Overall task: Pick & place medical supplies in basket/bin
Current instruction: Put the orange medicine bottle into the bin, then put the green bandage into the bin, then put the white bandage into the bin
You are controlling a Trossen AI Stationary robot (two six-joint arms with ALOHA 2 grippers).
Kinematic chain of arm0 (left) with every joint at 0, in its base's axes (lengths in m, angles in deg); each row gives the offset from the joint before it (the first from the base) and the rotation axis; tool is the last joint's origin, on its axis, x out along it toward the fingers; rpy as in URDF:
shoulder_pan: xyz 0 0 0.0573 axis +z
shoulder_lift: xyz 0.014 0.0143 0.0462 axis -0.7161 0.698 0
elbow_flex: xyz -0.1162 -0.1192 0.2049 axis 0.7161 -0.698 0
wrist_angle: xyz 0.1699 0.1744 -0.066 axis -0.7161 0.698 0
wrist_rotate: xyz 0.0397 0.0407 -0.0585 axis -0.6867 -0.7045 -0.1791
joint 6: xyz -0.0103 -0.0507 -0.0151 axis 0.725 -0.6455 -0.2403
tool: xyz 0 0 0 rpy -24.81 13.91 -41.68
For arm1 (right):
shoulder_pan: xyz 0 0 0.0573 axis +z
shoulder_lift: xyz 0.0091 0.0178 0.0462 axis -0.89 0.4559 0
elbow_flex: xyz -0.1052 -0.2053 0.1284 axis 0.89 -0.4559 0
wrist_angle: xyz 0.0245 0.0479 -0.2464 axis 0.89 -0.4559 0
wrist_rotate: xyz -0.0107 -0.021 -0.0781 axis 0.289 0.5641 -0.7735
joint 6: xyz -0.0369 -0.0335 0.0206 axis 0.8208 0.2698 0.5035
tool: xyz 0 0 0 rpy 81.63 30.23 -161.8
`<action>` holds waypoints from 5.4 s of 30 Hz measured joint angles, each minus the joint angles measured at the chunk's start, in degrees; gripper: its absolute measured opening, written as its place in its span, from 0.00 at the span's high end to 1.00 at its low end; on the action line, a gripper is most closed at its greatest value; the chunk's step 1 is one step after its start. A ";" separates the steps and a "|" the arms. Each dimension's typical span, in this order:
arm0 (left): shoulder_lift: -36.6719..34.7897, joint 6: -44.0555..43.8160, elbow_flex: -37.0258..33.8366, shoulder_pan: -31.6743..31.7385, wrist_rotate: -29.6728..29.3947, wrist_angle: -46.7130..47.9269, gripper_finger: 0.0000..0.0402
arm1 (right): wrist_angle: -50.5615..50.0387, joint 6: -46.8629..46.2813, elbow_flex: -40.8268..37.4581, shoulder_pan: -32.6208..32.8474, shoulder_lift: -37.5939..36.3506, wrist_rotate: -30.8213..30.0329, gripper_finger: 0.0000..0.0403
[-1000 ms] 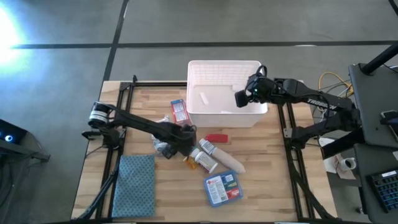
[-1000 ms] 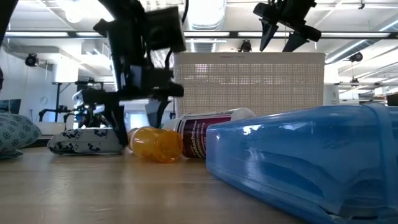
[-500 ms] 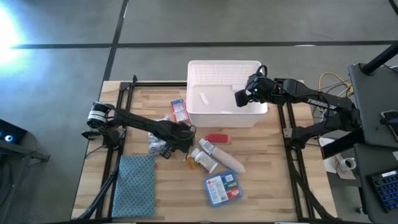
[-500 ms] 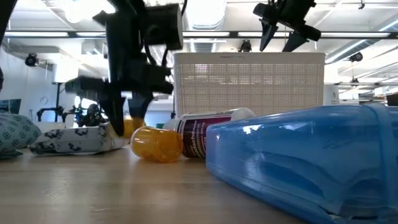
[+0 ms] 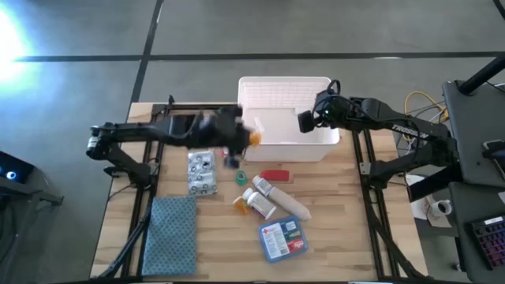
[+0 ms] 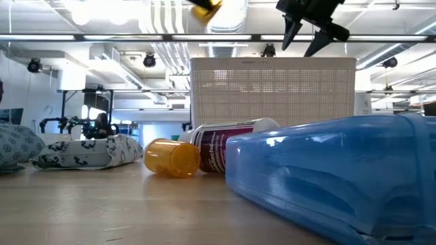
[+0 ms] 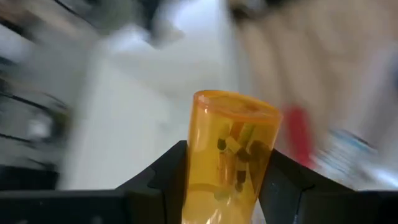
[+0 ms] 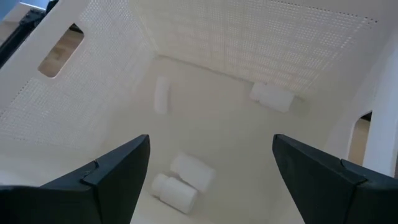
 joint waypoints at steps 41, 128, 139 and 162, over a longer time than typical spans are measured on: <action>0.84 4.92 -30.71 -5.87 8.85 -6.78 0.13 | -1.79 1.33 -0.31 0.90 -0.09 0.39 0.18; 0.73 -2.01 6.42 7.38 -14.12 -5.96 0.33 | -7.49 -4.37 -1.82 8.22 -6.82 -1.55 0.18; -3.89 -36.57 6.55 5.94 -14.89 37.35 0.33 | -5.99 -4.80 -1.93 18.74 -9.38 9.57 0.18; -14.49 -29.63 -40.69 6.01 -7.09 -17.98 0.32 | -10.96 -19.73 -2.60 29.07 10.17 4.58 0.18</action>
